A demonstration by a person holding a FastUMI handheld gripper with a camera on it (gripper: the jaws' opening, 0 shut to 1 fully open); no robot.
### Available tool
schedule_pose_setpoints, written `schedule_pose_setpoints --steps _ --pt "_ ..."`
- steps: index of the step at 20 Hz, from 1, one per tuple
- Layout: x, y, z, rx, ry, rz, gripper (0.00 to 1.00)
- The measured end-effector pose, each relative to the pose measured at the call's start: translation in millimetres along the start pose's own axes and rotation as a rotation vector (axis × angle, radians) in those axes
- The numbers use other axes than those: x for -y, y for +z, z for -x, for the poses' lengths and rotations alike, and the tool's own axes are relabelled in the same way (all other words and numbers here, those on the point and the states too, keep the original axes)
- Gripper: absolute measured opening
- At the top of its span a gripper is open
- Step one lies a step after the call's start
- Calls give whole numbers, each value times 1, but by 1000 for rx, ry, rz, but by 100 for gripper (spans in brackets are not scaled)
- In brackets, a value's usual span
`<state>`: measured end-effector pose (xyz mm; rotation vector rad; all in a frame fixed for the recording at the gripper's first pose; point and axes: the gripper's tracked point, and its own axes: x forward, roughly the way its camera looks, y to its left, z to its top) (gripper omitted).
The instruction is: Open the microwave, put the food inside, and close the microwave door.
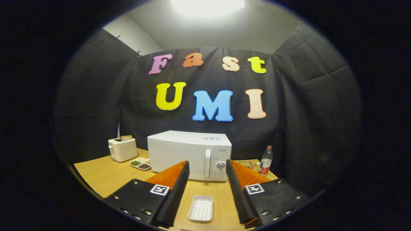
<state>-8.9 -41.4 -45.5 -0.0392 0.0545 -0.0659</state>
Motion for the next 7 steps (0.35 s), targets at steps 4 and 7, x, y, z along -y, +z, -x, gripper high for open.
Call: schedule_pose_setpoints --steps 4,7 --pt "2 -2 -3 -13 -29 -20 98" --pt "-2 -2 -2 -14 -10 -51 98"
